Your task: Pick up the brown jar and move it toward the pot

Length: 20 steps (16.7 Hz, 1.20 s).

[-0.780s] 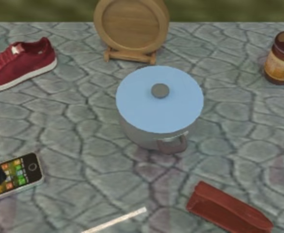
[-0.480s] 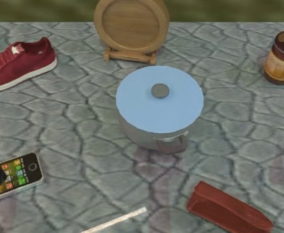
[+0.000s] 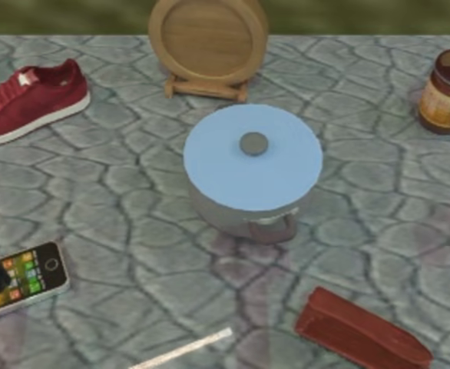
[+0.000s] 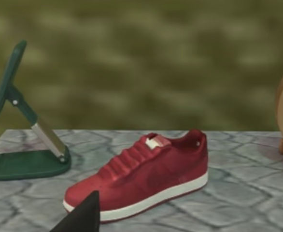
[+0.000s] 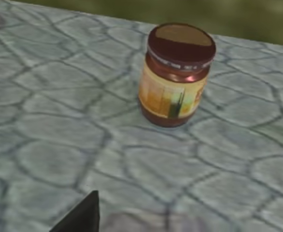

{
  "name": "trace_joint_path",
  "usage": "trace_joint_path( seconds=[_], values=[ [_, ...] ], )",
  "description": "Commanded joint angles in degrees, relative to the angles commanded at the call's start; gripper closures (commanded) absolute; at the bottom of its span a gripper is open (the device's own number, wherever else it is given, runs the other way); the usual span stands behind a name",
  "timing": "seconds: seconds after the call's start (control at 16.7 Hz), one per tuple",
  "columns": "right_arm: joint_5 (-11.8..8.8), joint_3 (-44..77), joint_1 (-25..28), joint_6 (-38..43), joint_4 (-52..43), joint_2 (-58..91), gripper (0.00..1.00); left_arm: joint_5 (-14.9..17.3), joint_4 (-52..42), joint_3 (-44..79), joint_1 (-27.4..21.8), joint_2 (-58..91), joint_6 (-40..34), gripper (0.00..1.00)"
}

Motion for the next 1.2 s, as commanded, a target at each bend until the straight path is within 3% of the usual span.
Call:
trace_joint_path(
  seconds=[0.78, 1.2],
  values=[
    [-5.71, 73.14, -2.39, -22.39, -40.44, 74.86, 0.0, 0.0, 0.0, 0.0, 0.0, 0.0, 0.0, 0.0],
    [-8.33, 107.98, -3.48, -32.65, -55.17, 105.53, 0.0, 0.0, 0.0, 0.0, 0.0, 0.0, 0.0, 0.0]
  ],
)
